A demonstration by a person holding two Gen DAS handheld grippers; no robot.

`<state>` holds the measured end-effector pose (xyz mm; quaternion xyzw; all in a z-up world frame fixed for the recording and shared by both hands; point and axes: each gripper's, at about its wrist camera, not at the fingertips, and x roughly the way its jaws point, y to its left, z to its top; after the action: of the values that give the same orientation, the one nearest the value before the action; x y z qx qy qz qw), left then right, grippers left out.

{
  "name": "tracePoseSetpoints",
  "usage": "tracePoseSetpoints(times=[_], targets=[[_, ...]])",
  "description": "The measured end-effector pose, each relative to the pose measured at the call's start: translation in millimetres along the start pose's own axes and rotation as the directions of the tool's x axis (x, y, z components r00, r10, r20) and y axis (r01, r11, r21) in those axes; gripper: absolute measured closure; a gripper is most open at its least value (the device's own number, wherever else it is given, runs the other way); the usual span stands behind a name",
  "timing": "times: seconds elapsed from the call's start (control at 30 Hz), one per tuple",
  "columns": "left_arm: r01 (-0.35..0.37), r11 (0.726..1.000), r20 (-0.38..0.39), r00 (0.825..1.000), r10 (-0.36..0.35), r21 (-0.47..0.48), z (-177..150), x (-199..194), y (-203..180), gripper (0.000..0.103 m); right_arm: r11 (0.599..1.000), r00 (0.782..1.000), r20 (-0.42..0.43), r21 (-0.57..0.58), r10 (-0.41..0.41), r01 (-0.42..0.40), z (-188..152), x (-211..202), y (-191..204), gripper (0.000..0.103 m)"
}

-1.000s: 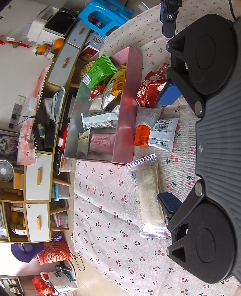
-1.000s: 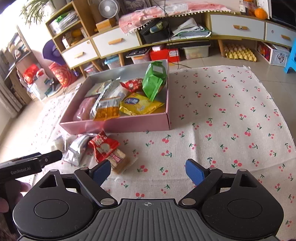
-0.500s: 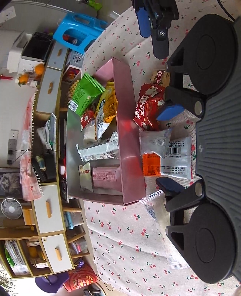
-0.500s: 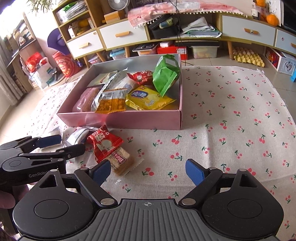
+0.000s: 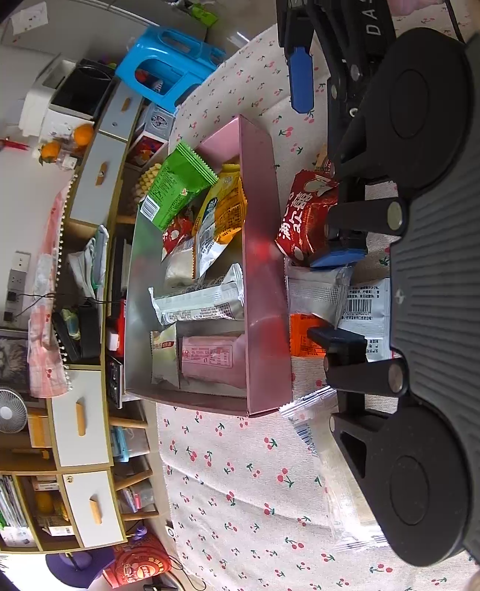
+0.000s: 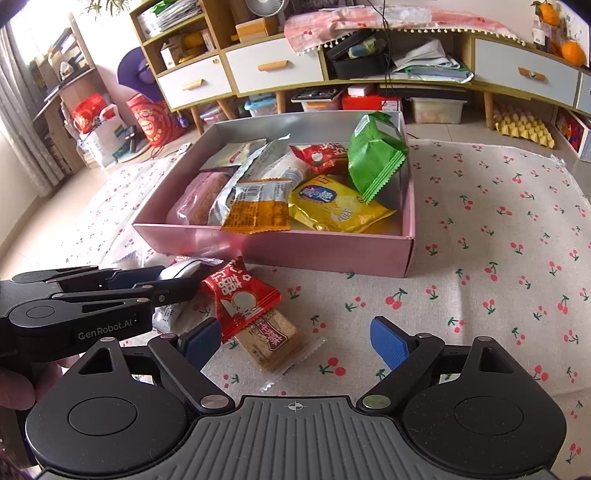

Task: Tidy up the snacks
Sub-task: 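Close left tool on grey foil packet while right tool grasps red snack bag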

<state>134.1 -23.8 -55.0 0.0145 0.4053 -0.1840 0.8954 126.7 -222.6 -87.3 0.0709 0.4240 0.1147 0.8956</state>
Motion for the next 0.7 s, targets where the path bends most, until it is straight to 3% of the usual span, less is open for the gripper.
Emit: tracePoseSetpoints(times=[0.23,0.4,0.7], targets=[[0.011,0.999,-0.035,0.999,-0.012,-0.046,4.0,-4.5,5.2,0.072,0.999,1.0,-0.008,-0.04,-0.001,0.001,3.7,12.5,16.2,0.016],[0.015,0.997,-0.044,0.999,-0.019,-0.081,5.5,-8.6,13.6,0.072,1.0,1.0,-0.005,-0.004,0.001,-0.001,7.7,19.5,18.3,0.019],[0.023,0.994,-0.047,0.999,-0.028,-0.109,8.3,-12.6,16.8,0.072,0.998,1.0,-0.022,0.056,0.021,-0.02,9.6,30.9,14.6,0.044]])
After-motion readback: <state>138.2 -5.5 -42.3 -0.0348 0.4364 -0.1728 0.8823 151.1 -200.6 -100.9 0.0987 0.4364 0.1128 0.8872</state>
